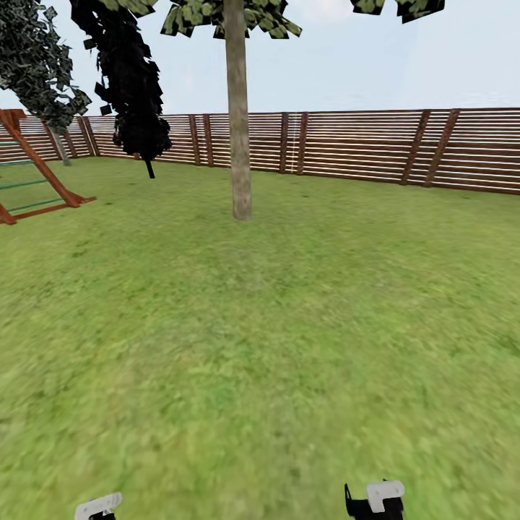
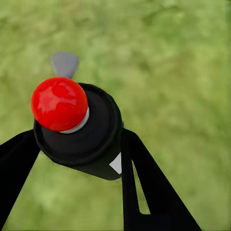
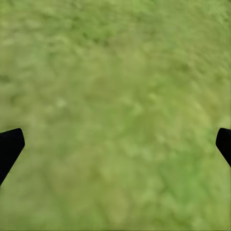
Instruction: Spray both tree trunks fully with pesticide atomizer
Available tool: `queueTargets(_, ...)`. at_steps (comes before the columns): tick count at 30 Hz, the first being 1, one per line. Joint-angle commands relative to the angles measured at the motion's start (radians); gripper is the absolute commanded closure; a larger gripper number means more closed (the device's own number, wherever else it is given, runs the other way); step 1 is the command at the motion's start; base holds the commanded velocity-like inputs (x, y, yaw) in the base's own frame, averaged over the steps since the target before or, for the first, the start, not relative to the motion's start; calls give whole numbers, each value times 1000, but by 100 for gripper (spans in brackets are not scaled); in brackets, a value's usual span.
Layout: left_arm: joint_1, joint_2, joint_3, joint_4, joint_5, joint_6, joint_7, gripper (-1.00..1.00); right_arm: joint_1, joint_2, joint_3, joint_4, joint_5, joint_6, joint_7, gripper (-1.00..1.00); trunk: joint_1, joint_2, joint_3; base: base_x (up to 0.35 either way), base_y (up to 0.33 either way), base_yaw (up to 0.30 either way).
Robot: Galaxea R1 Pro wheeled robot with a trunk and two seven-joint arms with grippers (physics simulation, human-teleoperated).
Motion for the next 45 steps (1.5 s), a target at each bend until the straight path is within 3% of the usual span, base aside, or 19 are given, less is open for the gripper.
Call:
queueTargets(1, -1, 0, 9, 1, -6, -3, -6, 100, -1, 0, -5, 1, 11, -2, -7, -100, 0, 0, -1, 338, 71, 0)
queueTargets(45, -1, 0, 9, 1, -6, -3, -6, 100, -1, 0, -4, 1, 11, -2, -7, -100, 0, 0, -1, 338, 72, 0)
